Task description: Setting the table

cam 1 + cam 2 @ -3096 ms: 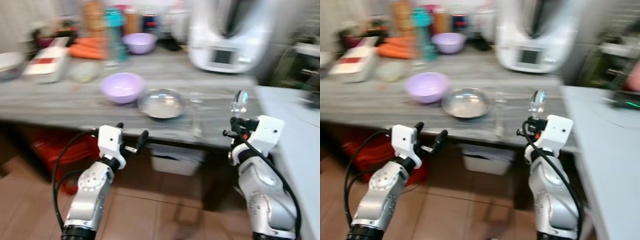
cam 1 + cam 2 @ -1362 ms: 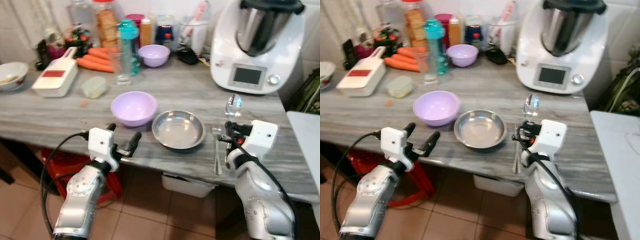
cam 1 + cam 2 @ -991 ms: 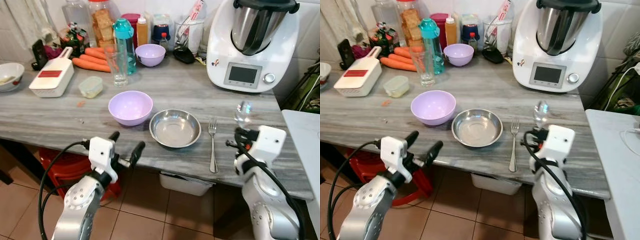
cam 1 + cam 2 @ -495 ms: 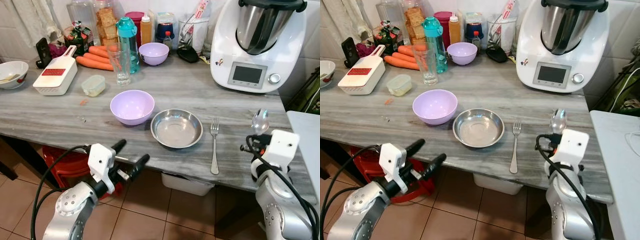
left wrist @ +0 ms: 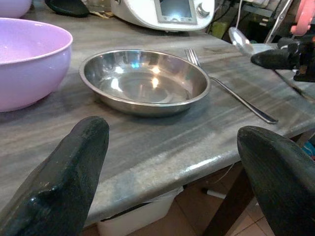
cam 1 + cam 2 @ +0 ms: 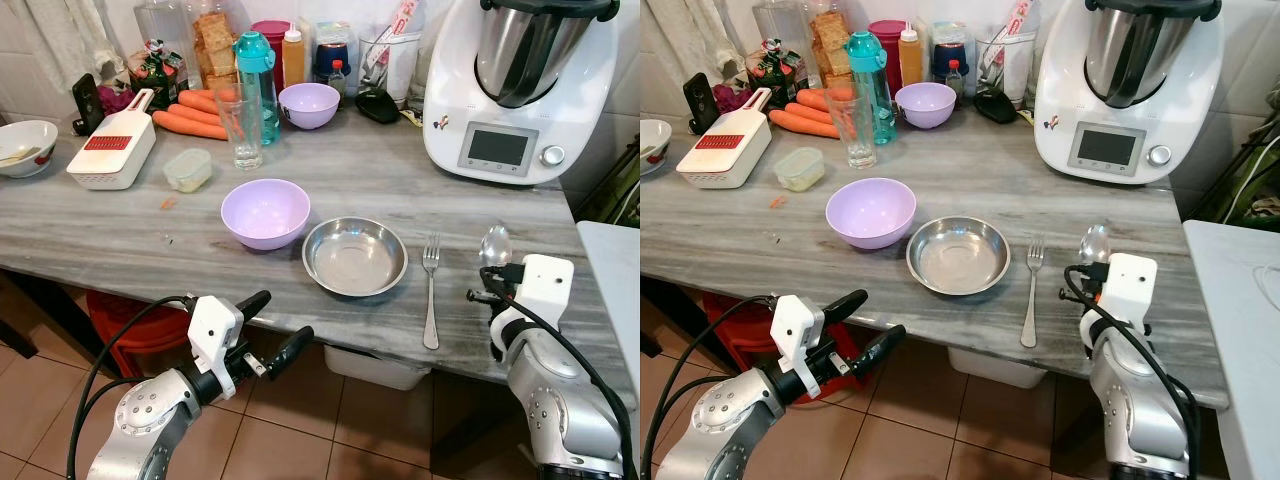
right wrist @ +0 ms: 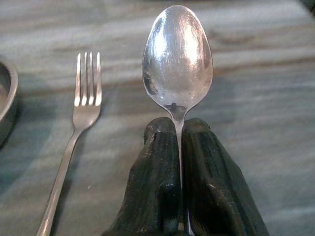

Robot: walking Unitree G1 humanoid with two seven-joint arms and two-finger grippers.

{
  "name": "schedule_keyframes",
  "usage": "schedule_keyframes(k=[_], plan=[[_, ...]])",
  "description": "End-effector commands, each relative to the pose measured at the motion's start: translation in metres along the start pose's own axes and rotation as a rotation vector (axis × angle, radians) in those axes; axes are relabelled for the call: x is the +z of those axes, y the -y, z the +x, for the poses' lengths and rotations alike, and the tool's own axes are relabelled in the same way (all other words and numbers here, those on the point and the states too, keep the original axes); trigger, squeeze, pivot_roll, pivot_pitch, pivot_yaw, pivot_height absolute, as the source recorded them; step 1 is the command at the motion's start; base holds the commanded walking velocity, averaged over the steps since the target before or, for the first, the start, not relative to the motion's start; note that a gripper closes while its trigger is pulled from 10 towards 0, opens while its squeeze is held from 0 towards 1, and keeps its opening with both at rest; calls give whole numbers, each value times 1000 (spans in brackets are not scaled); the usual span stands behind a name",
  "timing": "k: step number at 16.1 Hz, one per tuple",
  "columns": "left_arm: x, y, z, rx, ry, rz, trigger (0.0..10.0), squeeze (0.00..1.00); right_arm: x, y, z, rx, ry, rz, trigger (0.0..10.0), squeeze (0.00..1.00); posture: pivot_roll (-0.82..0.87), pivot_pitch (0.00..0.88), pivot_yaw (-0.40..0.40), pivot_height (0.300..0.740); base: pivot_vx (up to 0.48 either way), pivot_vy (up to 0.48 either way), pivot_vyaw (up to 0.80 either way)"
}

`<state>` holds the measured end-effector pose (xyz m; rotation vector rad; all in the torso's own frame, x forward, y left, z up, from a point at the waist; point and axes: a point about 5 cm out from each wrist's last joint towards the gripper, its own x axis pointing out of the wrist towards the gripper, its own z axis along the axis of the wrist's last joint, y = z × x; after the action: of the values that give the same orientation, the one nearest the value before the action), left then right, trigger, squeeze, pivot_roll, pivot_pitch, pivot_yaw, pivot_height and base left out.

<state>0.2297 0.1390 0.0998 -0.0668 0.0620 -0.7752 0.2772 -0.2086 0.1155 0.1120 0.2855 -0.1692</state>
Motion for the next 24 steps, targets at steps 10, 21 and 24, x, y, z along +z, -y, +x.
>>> schedule_keyframes(k=[10,21,24], plan=[[5,6,2,-59,13,15,10000,0,-14,-1,2,30,-86,33,10000,0,-61,70,-2,740,0,0,0],[6,7,4,-60,13,16,10000,0,-9,-8,11,32,-45,79,10000,0,-58,69,5,740,0,0,0],[6,8,4,-67,14,13,10000,0,-10,-9,12,27,-40,97,10000,0,-58,69,5,740,0,0,0]])
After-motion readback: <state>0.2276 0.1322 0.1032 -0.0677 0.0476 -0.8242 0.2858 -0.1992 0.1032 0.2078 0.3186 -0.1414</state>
